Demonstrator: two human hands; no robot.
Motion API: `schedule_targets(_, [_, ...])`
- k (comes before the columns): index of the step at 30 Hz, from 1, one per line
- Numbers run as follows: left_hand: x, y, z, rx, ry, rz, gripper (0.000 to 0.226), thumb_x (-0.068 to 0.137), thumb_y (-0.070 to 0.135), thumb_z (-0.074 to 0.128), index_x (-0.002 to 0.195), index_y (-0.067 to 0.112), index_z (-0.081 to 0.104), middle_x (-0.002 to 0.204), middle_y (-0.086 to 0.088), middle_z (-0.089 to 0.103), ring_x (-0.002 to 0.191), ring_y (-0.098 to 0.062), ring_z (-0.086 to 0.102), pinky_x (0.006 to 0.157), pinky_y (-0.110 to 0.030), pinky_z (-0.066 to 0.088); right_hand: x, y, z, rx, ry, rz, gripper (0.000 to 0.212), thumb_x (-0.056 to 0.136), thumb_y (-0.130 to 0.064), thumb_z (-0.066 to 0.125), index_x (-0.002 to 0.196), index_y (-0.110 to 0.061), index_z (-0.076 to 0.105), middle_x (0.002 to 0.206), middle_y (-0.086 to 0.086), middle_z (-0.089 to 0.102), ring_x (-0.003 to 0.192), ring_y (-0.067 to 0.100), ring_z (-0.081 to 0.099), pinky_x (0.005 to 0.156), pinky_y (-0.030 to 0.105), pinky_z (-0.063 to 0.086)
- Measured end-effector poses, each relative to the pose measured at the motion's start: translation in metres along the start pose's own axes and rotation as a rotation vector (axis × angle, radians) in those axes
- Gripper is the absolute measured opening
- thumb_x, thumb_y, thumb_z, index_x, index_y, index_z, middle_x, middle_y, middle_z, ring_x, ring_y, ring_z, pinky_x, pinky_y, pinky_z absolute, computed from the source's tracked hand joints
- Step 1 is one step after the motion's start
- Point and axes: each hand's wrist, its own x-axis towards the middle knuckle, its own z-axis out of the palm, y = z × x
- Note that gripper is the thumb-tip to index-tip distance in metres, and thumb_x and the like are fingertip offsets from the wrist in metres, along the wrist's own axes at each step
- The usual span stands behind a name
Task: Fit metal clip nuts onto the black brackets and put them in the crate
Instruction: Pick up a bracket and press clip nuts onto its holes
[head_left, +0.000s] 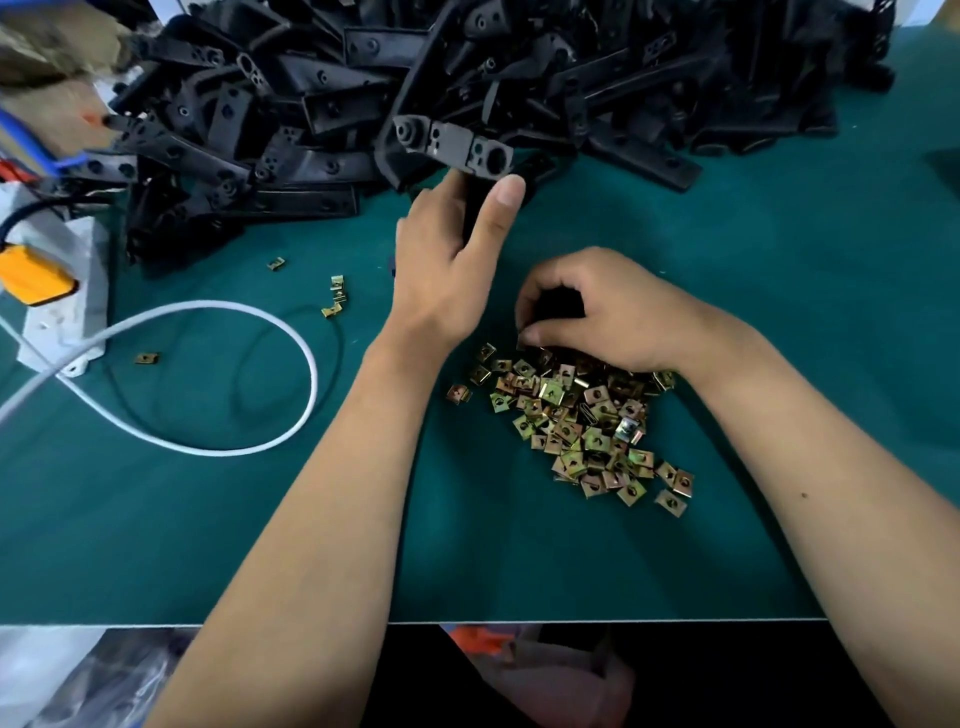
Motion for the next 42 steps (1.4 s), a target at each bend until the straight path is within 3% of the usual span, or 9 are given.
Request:
schedule_targets(4, [0.001,-0.006,-0.004,0.161,-0.016,0.058,0.046,0.092,0.072,0.043,0.078,0.028,0.046,0.066,0.014,0.044,0.072,-0.012,0.043,0.071,-0.041,0.037,0.000,0.009,-0.002,0.107,0.223,0.072,0.008,0.093,-0.017,0.074,0.095,-0.022,0.068,0.086,-0.009,0.075,0.085,0.002,0.070,0.086,0.028,0.053])
schedule_targets(8, [0.002,-0.009,0.000,0.384,-0.136,0.011,0.051,0.083,0.084,0.032,0.068,0.036,0.044,0.075,0.019,0.048,0.093,-0.017,0.043,0.082,-0.036,0.022,0.001,0.021,-0.002,0.277,0.462,0.195,0.014,0.092,-0.017,0.076,0.106,-0.019,0.073,0.085,-0.005,0.078,0.075,0.006,0.073,0.075,0.026,0.057])
schedule_targets(12, [0.002,-0.015,0.005,0.571,-0.269,0.073,0.068,0.075,0.090,0.034,0.090,0.035,0.072,0.093,0.017,0.057,0.108,-0.019,0.045,0.088,-0.037,0.023,0.001,0.022,-0.005,0.603,0.626,0.293,0.012,0.092,-0.007,0.074,0.100,-0.015,0.078,0.085,-0.001,0.080,0.074,0.011,0.075,0.069,0.021,0.056])
schedule_targets(15, [0.001,-0.015,0.005,0.505,-0.257,0.075,0.057,0.077,0.085,0.047,0.089,0.036,0.074,0.091,0.019,0.059,0.107,-0.016,0.048,0.091,-0.036,0.023,0.000,0.020,-0.006,0.827,0.609,0.305,0.016,0.093,0.005,0.068,0.101,-0.006,0.076,0.090,0.009,0.079,0.087,0.021,0.078,0.076,0.023,0.059])
schedule_targets(18, [0.001,-0.015,0.004,0.416,-0.247,0.076,0.047,0.085,0.074,0.051,0.089,0.032,0.073,0.091,0.015,0.064,0.102,-0.011,0.052,0.093,-0.035,0.023,-0.001,0.017,-0.007,0.919,0.581,0.315,0.017,0.092,0.007,0.069,0.100,-0.006,0.077,0.090,0.009,0.079,0.084,0.021,0.078,0.073,0.023,0.059])
schedule_targets(23, [-0.002,-0.016,0.003,0.223,-0.232,-0.007,0.026,0.100,0.048,0.046,0.081,0.032,0.054,0.077,0.016,0.051,0.090,0.022,0.043,0.086,-0.029,0.019,0.000,0.016,-0.009,0.841,0.561,0.346,0.016,0.087,0.000,0.076,0.093,-0.014,0.081,0.087,0.005,0.079,0.077,0.011,0.070,0.072,0.023,0.053])
schedule_targets(27, [0.000,-0.014,0.005,0.308,-0.234,-0.008,0.037,0.102,0.047,0.046,0.068,0.034,0.038,0.070,0.013,0.045,0.076,0.001,0.047,0.086,-0.029,0.020,0.000,0.014,-0.009,0.845,0.530,0.363,0.015,0.088,0.001,0.072,0.086,-0.013,0.078,0.079,0.003,0.073,0.072,0.010,0.064,0.071,0.024,0.051])
schedule_targets(37, [-0.001,-0.011,0.006,0.292,-0.204,-0.009,0.039,0.103,0.046,0.045,0.068,0.035,0.036,0.066,0.014,0.044,0.068,0.000,0.046,0.087,-0.038,0.028,0.000,0.014,-0.004,0.575,0.551,0.249,0.019,0.089,-0.007,0.076,0.088,-0.026,0.079,0.080,-0.006,0.076,0.082,0.007,0.070,0.087,0.027,0.058])
schedule_targets(42, [-0.001,-0.011,0.006,0.291,-0.194,-0.005,0.039,0.103,0.046,0.047,0.067,0.035,0.037,0.065,0.016,0.044,0.066,0.000,0.045,0.089,-0.042,0.031,0.000,0.015,-0.005,0.609,0.555,0.255,0.016,0.089,-0.010,0.077,0.088,-0.026,0.079,0.079,-0.008,0.077,0.078,0.000,0.068,0.071,0.013,0.051])
